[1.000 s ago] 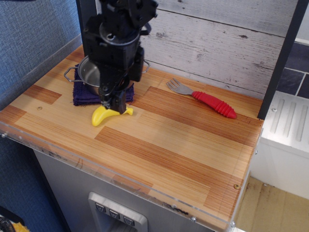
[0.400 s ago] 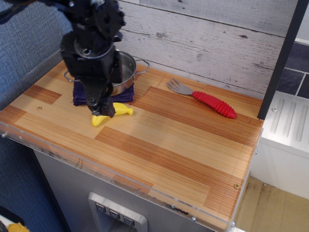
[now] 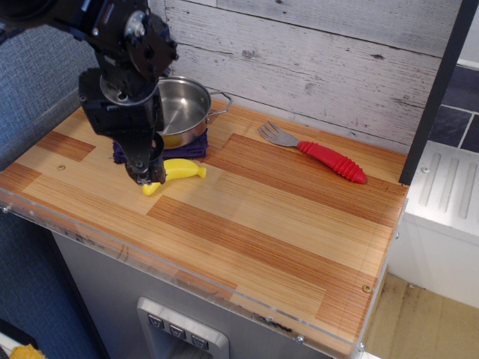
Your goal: PICK UP THE FRUIT AND PUT ON THE ANOTHER SIDE OF THE BOWLS
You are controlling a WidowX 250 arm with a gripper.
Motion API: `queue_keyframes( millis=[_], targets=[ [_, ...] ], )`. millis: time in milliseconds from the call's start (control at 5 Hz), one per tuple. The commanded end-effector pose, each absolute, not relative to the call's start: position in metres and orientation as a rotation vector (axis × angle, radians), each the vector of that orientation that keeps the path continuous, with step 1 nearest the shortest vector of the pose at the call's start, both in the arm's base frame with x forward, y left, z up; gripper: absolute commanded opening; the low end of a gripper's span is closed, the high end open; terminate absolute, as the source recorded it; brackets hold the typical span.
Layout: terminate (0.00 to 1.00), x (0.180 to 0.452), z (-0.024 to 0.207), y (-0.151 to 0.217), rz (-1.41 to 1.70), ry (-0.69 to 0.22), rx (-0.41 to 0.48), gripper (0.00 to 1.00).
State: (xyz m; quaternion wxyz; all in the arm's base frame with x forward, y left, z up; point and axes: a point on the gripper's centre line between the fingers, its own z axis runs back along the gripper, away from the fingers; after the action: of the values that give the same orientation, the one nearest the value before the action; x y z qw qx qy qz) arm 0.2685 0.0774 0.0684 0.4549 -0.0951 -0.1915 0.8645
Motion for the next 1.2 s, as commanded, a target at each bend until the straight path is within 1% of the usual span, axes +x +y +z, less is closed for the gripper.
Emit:
queue_keyframes(
  millis=[0, 200, 400, 800, 1000],
  targets=[
    [0.0, 0.283, 0.055, 0.071, 2.208, -0.481, -0.249, 1.0],
    [0.0, 0.291, 0.047, 0.06, 2.248, -0.469, -0.246, 1.0],
    [0.0, 0.296, 0.041, 0.062, 2.307, -0.464, -0.257, 1.0],
    [0.0, 0.298, 0.041, 0.076, 2.421, -0.455, -0.271, 1.0],
    [0.0, 0.298, 0.038, 0.081, 2.461, -0.43, -0.267, 1.0]
  ],
)
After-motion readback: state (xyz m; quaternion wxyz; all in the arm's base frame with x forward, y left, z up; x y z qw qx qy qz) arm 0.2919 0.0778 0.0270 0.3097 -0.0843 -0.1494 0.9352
